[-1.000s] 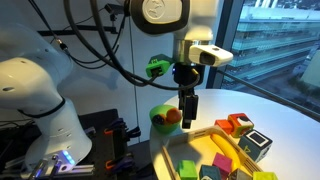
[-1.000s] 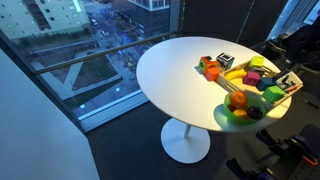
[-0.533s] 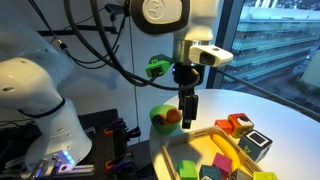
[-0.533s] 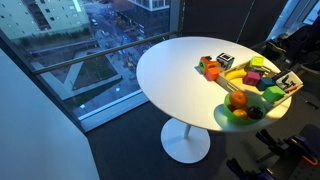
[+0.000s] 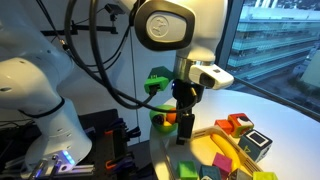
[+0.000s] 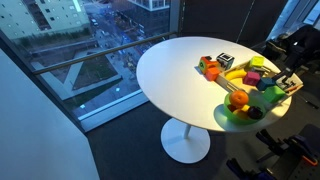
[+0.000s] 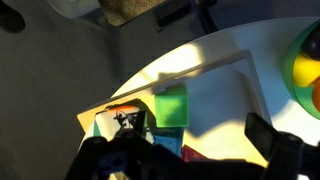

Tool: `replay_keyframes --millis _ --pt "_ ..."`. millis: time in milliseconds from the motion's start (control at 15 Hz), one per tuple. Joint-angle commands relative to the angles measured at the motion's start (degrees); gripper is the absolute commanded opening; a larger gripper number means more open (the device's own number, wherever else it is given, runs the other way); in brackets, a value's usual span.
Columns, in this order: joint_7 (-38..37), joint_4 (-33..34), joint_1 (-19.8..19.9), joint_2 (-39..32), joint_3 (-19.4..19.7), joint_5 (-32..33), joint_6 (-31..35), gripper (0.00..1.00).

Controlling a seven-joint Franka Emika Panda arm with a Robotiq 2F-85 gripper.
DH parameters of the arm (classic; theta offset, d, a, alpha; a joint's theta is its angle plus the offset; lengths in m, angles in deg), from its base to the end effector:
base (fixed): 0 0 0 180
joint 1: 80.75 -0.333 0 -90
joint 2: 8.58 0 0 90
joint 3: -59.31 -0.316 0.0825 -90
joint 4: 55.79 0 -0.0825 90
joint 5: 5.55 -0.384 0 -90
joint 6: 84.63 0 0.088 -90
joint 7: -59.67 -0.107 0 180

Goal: Move the light green block from the tray to the table

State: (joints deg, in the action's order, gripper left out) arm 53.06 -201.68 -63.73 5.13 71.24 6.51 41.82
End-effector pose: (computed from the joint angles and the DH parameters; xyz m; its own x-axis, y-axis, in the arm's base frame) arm 0.3673 -0.2092 0.3457 0.8811 -0.4632 -0.0953 -0.4521 -0.8842 0.1178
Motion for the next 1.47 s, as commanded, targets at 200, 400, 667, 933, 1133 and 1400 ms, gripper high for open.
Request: replay_keyframes --millis 200,400,667,933,1133,1400 --pt "-2.2 -2.5 2.3 -3.8 2.1 4.7 8.3 1.0" --pt "-1.4 -3.5 2.8 -6.1 3.5 4.0 11.8 1.0" --pt "0.3 -4.0 2.7 -9.1 5.1 1.7 16.0 1.0" --pt "1.0 -3.3 2.2 -12.2 5.5 0.4 19.3 1.0" --pt "1.3 -2.7 1.7 -14.1 5.3 -1.1 21.5 1.0" --pt "1.9 -1.9 0.8 -16.3 4.9 -3.5 23.8 1.0"
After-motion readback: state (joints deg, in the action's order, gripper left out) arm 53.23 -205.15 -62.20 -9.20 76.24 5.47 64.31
